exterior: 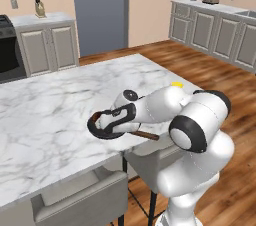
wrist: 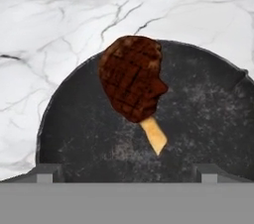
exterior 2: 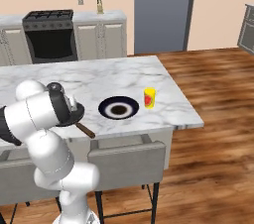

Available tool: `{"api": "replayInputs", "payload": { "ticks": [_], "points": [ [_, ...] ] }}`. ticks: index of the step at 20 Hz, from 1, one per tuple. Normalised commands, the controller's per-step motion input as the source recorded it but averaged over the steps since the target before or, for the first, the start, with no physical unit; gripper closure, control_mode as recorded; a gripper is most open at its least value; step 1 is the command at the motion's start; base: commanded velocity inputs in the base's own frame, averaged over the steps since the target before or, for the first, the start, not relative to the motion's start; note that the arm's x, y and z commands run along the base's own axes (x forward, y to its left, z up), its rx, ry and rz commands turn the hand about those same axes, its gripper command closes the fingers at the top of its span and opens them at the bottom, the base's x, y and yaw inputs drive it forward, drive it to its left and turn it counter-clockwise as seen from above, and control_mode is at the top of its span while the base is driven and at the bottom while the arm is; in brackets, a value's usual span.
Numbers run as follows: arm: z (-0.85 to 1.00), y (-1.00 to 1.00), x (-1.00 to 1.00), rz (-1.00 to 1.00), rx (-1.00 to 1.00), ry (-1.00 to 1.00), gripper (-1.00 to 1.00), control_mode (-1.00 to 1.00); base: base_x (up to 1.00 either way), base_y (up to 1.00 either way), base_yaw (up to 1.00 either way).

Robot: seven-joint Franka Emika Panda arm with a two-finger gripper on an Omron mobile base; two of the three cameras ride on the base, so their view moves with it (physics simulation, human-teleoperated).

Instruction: Pick up the pan with the steak in it and place it on the dining table. Then place the steak on the plate.

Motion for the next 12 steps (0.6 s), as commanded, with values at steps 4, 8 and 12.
{"api": "replayInputs", "payload": {
  "ticks": [4,8,12],
  "points": [
    [-0.17,-0.03,0.24,0.0,0.0,0.0,-1.0,-1.0,0.0,0.0,0.0],
    [-0.2,0.0,0.3,0.0,0.0,0.0,-1.0,-1.0,0.0,0.0,0.0],
    [-0.24,0.0,0.29,-0.02,-0.02,0.02,-1.0,-1.0,0.0,0.0,0.0]
  ]
}}
